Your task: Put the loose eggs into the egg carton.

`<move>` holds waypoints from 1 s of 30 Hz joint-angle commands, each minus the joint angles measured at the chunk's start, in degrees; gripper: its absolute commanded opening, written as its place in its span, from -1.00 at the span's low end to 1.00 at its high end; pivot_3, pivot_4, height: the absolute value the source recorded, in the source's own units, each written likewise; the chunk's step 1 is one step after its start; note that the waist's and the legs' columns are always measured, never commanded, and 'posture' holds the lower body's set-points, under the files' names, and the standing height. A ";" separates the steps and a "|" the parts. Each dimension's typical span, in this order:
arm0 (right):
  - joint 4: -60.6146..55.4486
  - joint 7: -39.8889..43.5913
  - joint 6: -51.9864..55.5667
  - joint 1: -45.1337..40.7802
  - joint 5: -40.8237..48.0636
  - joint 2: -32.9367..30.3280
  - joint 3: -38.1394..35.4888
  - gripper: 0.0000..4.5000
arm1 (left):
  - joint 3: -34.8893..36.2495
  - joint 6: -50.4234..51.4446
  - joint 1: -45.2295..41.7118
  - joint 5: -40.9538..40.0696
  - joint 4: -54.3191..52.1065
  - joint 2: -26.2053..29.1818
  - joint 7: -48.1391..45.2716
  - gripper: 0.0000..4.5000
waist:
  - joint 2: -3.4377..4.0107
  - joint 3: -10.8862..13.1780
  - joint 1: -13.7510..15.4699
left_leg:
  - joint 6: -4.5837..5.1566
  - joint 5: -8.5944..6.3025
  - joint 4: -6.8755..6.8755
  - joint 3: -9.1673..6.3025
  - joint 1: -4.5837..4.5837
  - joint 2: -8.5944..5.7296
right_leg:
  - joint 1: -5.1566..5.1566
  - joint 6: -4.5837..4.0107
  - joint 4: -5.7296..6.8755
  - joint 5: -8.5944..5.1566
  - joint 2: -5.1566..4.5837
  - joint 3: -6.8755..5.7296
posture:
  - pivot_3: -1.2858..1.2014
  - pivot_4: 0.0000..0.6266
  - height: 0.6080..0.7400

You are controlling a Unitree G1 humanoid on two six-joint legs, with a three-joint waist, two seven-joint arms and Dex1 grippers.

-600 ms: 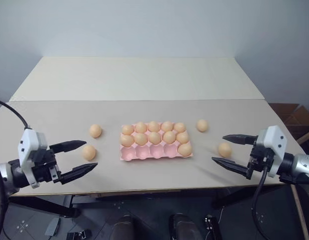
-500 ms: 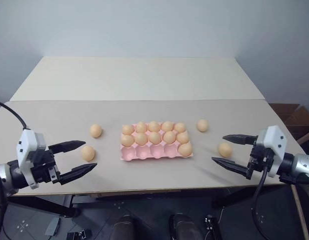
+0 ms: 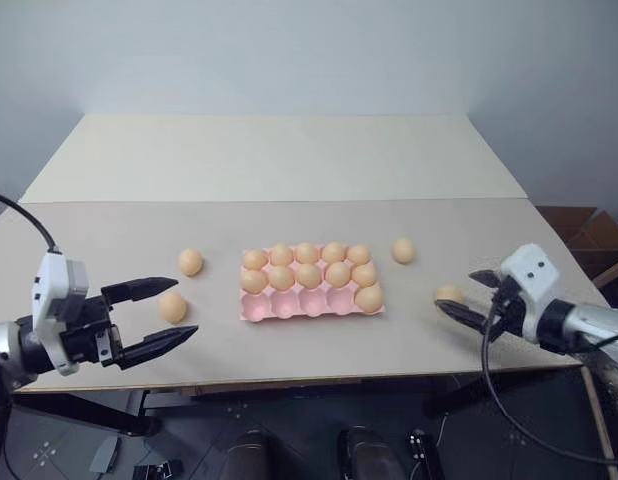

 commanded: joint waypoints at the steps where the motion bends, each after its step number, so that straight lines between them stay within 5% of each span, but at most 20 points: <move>1: 3.95 -3.60 3.44 -3.97 -3.04 1.54 3.81 1.00 | -0.06 -0.98 -0.44 -0.24 -1.46 0.32 -0.23 0.99 | 0.00 0.00 -0.07 | 0.00 0.00 -0.01 0.00 0.00 0.00 | 0.01 -0.02 -0.01 0.01 0.00 0.00 | 0.03 -0.52 1.00; 4: 9.18 -4.95 3.99 -7.39 -5.59 3.13 7.13 1.00 | -0.25 -1.17 -0.53 0.01 -1.43 0.40 -0.36 0.99 | 0.00 0.00 -0.19 | 0.00 0.00 -0.01 -0.01 -0.04 -0.01 | 0.00 -0.04 -0.01 0.02 0.01 0.00 | 0.03 -0.52 1.00; 8: 13.86 -5.46 3.54 -10.81 -6.99 5.34 8.54 0.46 | -0.25 -1.47 -0.70 0.36 -1.36 0.44 -0.28 1.00 | 0.00 0.00 -0.33 | 0.01 0.00 -0.01 -0.01 -0.08 -0.05 | -0.02 -0.03 -0.03 0.04 -0.01 0.01 | 0.03 -0.52 1.00; 12: 5.15 -5.04 5.09 -11.36 -4.96 5.49 6.38 -0.11 | 1.17 -1.65 0.31 0.67 -1.85 0.35 -0.33 1.00 | 0.02 0.01 -0.34 | 0.01 0.00 -0.01 -0.03 -0.07 -0.04 | -0.01 0.07 -0.02 0.09 0.00 -0.01 | 0.03 -0.52 1.00; 19: -12.81 -5.17 10.29 -15.75 1.61 11.63 13.31 -0.11 | 1.52 -2.05 1.84 0.82 -3.15 -0.54 0.39 1.00 | 0.02 0.00 -1.14 | 0.01 0.00 -0.05 -0.09 0.00 0.09 | -0.03 0.28 0.03 0.12 0.10 -0.02 | 0.03 -0.52 1.00; 27: -9.57 -9.21 10.14 -19.08 -3.02 19.96 25.70 -0.11 | 1.48 -2.41 2.01 0.74 -3.16 -0.41 0.59 1.00 | 0.02 0.00 -0.68 | 0.00 0.00 -0.03 -0.12 -0.10 -0.03 | -0.02 -0.06 -0.03 0.04 -0.03 -0.08 | 0.03 -0.52 1.00; 30: -8.34 -10.60 10.81 -19.84 -4.34 20.85 25.74 0.30 | 1.70 -2.33 2.35 0.73 -3.54 -0.39 0.74 1.00 | 0.02 0.00 -0.76 | 0.00 0.00 -0.03 -0.08 -0.15 -0.06 | -0.04 -0.04 -0.09 0.06 -0.06 -0.06 | 0.03 -0.52 1.00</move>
